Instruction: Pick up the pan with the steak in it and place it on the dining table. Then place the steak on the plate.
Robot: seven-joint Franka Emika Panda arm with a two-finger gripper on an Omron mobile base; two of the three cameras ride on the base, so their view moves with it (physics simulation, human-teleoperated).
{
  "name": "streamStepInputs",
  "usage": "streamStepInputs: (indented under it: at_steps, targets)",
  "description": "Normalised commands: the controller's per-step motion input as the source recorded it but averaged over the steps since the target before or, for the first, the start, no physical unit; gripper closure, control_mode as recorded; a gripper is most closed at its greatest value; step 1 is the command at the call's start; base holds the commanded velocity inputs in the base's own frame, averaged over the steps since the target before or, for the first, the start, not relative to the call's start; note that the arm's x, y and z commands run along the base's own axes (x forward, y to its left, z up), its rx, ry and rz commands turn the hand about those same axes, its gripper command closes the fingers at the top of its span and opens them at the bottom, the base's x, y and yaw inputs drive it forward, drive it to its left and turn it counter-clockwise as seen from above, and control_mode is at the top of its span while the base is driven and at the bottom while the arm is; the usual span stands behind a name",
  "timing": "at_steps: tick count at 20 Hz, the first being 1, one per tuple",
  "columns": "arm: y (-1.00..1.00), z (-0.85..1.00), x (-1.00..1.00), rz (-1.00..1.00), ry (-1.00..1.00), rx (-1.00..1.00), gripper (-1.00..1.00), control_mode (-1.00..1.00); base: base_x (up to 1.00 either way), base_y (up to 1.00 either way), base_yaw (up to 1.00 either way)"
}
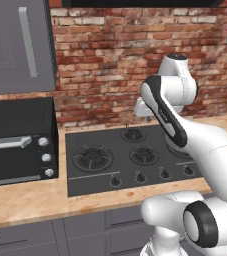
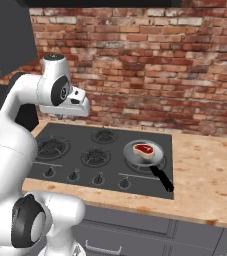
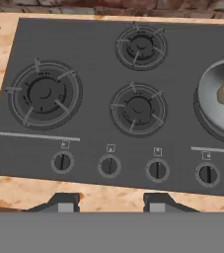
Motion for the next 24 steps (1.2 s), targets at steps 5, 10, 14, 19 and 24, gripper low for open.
streamStepInputs:
  at_steps: [5, 10, 14, 19, 24]
  targets:
    - [-0.09, -0.03, -0.23, 0.00, -0.01, 0.00, -1.00, -1.00, 0.00, 0.00, 0.00]
    - [-0.36, -0.10, -0.61, 0.00, -0.05, 0.00, -1.00, -1.00, 0.00, 0.00, 0.00]
    - [-0.49, -0.13, -0.60, 0.00, -0.03, 0.00, -1.00, -1.00, 0.00, 0.00, 0.00]
    - [-0.63, -0.16, -0.41, 0.01, 0.00, 0.00, -1.00, -1.00, 0.00, 0.00, 0.00]
    - [-0.75, -0.20, -0.17, 0.01, 0.00, 0.00, -1.00, -1.00, 0.00, 0.00, 0.00]
